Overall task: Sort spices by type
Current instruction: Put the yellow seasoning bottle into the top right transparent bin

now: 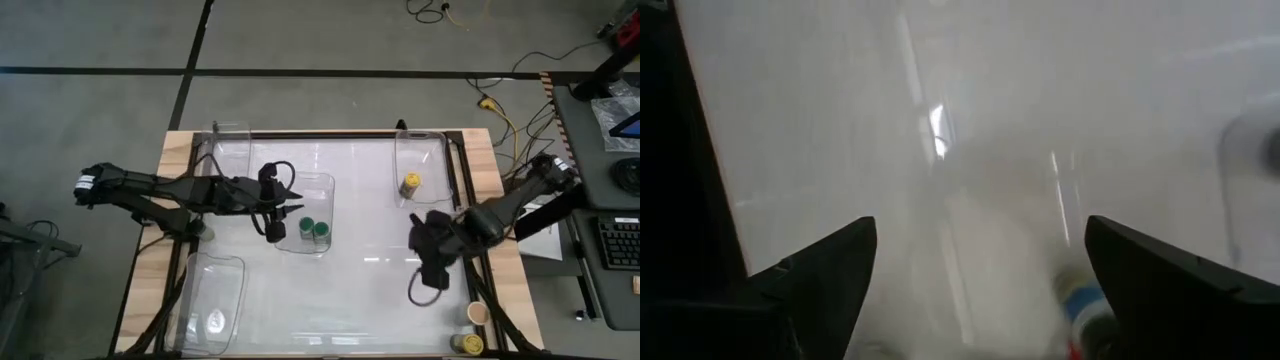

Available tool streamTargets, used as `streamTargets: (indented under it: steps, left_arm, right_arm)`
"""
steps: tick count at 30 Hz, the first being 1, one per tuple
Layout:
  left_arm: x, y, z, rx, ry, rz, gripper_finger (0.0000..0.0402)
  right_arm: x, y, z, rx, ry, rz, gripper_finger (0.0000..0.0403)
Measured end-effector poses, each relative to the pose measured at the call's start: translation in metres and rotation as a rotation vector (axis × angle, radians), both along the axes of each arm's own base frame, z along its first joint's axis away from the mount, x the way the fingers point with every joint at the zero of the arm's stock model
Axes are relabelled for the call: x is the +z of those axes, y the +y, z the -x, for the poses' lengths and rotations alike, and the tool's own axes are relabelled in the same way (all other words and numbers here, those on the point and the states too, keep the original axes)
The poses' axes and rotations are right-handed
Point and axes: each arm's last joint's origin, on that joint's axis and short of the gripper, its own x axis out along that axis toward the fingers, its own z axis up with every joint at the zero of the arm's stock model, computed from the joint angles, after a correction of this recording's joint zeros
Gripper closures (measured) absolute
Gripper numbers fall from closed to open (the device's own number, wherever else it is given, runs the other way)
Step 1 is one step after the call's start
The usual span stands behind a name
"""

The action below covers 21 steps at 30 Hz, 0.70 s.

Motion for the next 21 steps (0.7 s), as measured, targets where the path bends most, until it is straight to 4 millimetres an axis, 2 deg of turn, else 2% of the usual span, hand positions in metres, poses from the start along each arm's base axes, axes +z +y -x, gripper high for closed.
streamTargets:
  steps: [4,12,21]
  left_arm:
    - [-0.003,-0.004,-0.006,-0.013,-0.008,-0.001,0.0313]
    - [-0.005,-0.007,-0.034,-0.069,-0.132,-0.105,0.0313]
    - [-0.011,-0.01,-0.056,-0.079,-0.234,-0.139,0.0313]
  right_arm:
    - [-0.006,0.025,0.004,-0.005,0.058,-0.007,0.0062]
    - [-0.007,0.095,0.008,0.13,0.03,-0.117,0.0086]
    - [-0.03,0.16,0.003,0.248,0.104,-0.067,0.0097]
